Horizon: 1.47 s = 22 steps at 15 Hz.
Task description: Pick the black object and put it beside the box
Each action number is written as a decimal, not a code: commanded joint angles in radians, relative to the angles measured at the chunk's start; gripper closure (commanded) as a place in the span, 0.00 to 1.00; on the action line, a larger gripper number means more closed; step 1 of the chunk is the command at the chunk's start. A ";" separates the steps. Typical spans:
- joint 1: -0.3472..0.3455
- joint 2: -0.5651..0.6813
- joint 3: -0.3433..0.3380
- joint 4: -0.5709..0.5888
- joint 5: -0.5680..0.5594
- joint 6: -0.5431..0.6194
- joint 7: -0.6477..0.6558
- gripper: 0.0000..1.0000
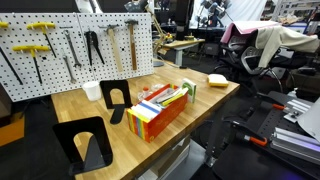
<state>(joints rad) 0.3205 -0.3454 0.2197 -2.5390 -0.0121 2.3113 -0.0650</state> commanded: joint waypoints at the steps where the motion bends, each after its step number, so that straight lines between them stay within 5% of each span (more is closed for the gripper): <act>1: 0.058 0.135 0.028 0.093 0.076 0.076 -0.092 0.00; 6: 0.108 0.322 0.112 0.237 0.083 0.096 -0.172 0.00; 16: 0.097 0.333 0.128 0.240 0.075 0.131 -0.154 0.00; 22: 0.113 0.577 0.176 0.395 0.047 0.265 -0.247 0.00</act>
<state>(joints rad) 0.4407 0.0893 0.3663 -2.2499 0.0620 2.5533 -0.2599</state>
